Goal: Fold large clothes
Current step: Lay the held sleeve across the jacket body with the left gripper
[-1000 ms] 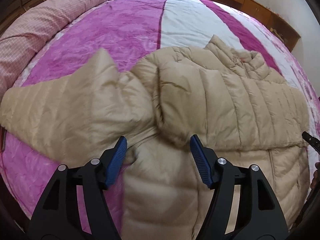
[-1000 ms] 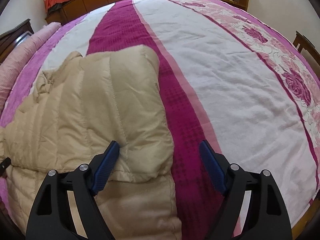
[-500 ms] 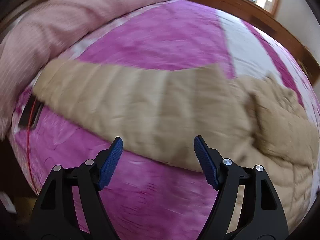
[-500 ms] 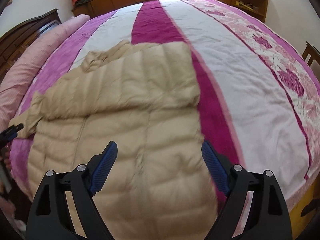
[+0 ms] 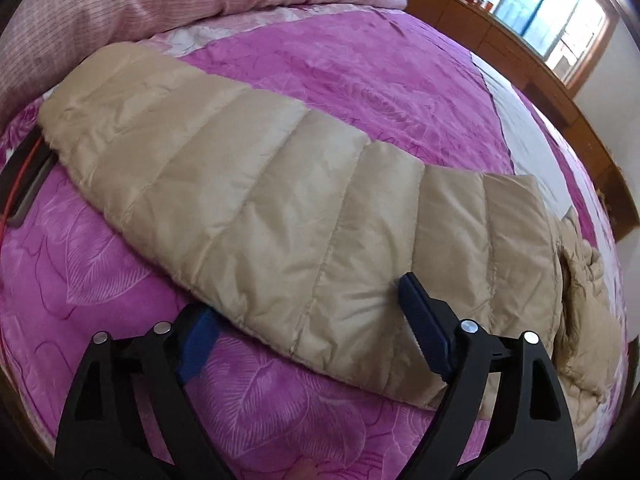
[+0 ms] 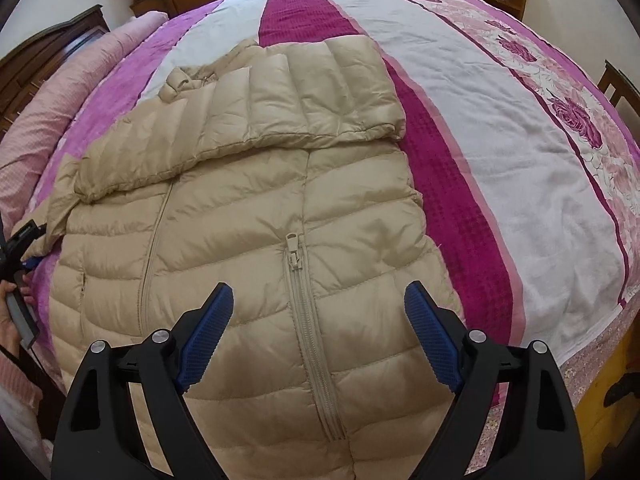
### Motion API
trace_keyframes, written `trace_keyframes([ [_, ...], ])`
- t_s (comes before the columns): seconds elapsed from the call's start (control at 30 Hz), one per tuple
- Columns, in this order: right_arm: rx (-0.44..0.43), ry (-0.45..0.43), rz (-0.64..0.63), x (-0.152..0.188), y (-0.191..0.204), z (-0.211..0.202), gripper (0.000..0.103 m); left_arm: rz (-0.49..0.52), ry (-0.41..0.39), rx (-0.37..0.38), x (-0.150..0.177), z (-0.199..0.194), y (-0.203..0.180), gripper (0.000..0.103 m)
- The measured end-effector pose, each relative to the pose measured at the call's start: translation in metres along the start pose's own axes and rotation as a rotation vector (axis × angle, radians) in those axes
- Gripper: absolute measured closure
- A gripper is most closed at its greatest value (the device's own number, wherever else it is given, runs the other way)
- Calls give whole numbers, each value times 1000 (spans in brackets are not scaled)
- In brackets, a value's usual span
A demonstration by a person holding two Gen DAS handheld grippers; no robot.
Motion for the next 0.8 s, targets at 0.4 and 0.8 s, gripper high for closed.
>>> trace_keyframes([
  [0.4, 5, 5, 16, 6, -1, -3, 19, 98, -68, -19, -6, -18, -15, 94],
  [0.8, -20, -19, 49, 2, -8, -10, 19, 319, -271, 103, -20, -132, -97, 97],
])
Point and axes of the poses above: each gripper's, at about its wrist camera, not at the fingertips, and z roughly the way its jaws point, y to its left, x to its underside, the point moved 6 cm from there along z, roughly the way its jaws point, and after that the axes turned 13 degrees about x, right-handed, at the moved point
